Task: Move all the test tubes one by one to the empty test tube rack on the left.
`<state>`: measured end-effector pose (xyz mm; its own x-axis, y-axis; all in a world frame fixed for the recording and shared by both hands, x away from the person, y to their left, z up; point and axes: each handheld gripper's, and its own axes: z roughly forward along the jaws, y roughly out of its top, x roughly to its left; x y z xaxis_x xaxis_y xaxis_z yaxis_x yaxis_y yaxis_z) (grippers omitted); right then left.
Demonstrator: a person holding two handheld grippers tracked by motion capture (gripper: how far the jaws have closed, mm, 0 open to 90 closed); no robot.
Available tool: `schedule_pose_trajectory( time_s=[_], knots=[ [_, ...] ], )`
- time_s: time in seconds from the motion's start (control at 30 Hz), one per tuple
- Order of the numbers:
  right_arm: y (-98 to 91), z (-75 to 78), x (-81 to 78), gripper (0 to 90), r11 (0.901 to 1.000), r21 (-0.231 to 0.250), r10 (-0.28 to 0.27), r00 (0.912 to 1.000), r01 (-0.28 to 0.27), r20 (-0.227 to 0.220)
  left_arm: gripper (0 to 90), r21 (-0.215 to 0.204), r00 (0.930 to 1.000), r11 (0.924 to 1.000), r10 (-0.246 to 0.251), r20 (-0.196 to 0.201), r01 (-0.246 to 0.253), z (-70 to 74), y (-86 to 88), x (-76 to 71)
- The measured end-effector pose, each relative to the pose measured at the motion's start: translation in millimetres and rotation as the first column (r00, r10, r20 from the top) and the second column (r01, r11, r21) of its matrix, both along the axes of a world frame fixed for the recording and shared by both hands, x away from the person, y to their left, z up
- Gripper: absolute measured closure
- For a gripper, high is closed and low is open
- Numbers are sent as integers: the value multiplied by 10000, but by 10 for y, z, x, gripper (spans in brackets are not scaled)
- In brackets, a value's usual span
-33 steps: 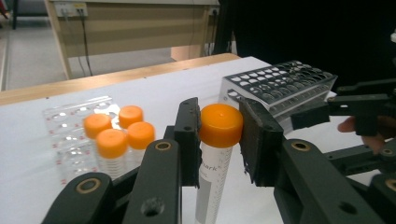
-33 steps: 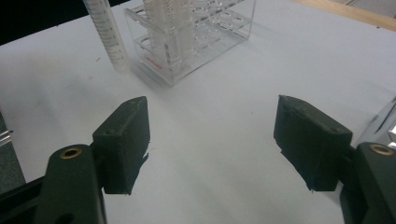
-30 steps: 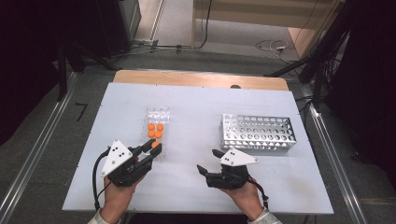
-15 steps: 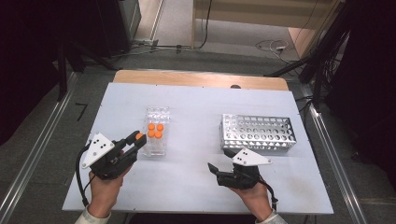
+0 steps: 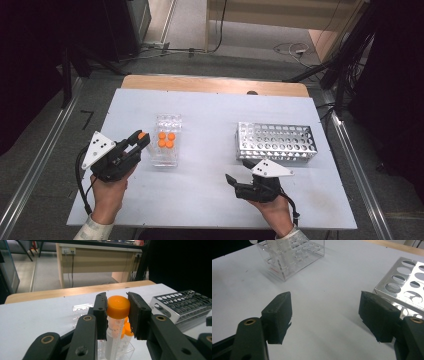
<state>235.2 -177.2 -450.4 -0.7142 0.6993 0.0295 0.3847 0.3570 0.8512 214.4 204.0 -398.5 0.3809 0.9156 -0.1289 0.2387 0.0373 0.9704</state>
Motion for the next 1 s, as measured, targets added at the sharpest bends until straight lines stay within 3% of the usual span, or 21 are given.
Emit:
schedule_pose_trajectory(
  time_s=[0.17,0.43,1.0],
  knots=[
    [0,-2,0,254,10000,-8,0,10000,0,-1,701,109,9997,9997,213,76,-214,-2,2,80],
    [2,-9,1,255,10000,-19,9,10000,-9,-14,700,228,9995,9993,287,-116,-284,-59,-41,201],
    [6,-11,-7,257,10000,-67,19,10000,-19,1,696,830,9971,9963,273,-706,-214,-301,-122,247]
  ],
)
